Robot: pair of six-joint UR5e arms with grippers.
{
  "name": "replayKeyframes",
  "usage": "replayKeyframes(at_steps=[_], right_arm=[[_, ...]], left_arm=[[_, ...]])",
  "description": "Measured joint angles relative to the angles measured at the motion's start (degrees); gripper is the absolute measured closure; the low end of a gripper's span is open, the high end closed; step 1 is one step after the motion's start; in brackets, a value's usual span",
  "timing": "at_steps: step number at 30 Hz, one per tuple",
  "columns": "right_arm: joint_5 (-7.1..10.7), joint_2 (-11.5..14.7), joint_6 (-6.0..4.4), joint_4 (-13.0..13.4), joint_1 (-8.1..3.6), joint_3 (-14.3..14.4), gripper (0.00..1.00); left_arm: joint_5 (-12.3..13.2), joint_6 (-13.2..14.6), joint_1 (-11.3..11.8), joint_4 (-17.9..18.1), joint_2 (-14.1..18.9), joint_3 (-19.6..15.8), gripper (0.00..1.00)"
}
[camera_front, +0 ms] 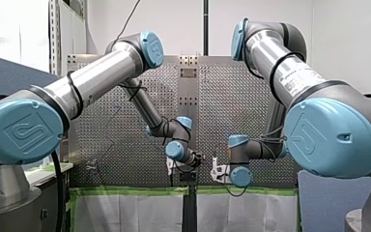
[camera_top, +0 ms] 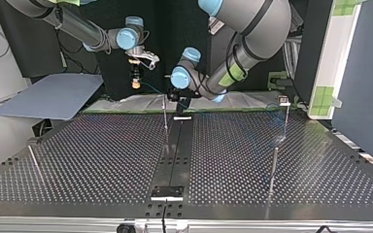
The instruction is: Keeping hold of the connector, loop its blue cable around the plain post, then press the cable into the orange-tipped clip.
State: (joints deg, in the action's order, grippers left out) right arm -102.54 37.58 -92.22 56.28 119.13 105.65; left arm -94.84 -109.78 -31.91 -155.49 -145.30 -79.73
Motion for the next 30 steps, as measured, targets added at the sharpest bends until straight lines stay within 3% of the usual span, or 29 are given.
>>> replayKeyframes(at_steps=[17, 30], right_arm=[[0.37, -0.01, 0.16, -0.79, -1.23, -0.63, 1.00], [0.72, -0.09, 1.44, -0.82, -2.77, -1.32, 1.00]], left_arm=[[0.06, -0.57, 0.25, 0.19, -0.01, 0.00, 1.00], [-1.39, -2.52, 0.43, 1.30, -0.05, 0.01, 1.00]])
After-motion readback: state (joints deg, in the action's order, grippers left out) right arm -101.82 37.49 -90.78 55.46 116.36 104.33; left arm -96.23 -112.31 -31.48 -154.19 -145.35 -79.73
